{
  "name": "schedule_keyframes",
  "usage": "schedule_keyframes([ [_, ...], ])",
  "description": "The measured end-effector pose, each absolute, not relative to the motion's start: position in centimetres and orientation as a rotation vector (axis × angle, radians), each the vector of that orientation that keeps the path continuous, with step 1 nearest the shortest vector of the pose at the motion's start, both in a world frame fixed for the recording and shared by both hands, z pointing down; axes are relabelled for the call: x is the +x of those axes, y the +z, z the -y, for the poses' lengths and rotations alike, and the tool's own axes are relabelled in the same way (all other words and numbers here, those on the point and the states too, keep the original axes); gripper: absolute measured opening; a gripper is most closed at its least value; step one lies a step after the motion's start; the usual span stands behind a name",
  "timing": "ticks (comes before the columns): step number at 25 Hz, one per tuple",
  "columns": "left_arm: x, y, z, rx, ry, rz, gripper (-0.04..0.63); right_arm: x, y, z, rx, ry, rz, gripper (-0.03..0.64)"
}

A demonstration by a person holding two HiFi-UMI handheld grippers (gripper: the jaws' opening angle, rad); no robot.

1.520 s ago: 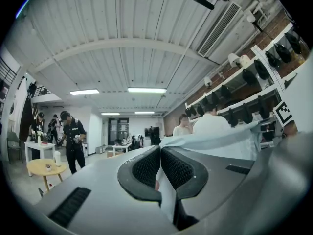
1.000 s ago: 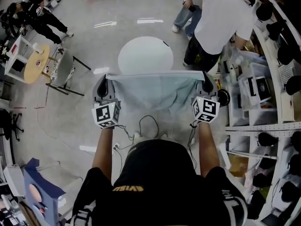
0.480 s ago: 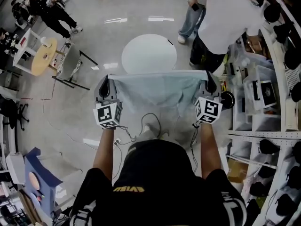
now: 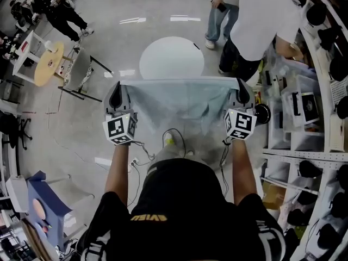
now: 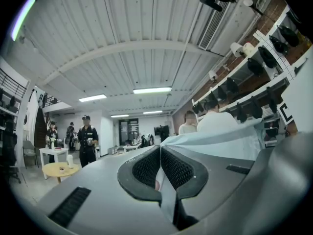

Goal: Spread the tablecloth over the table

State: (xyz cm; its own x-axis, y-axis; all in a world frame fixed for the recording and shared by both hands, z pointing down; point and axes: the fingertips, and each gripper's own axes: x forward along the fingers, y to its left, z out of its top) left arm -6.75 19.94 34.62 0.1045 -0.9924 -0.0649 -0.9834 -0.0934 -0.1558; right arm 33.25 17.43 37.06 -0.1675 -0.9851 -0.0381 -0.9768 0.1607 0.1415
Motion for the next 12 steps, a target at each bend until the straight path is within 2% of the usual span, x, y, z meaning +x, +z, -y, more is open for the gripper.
schedule_keyframes([
  [12, -11.5, 35.0, -13.0, -2.239, -0.057, -1.968, 0.021, 28.7, 36.3, -11.3, 2.007, -0.226, 2.295, 0.032],
])
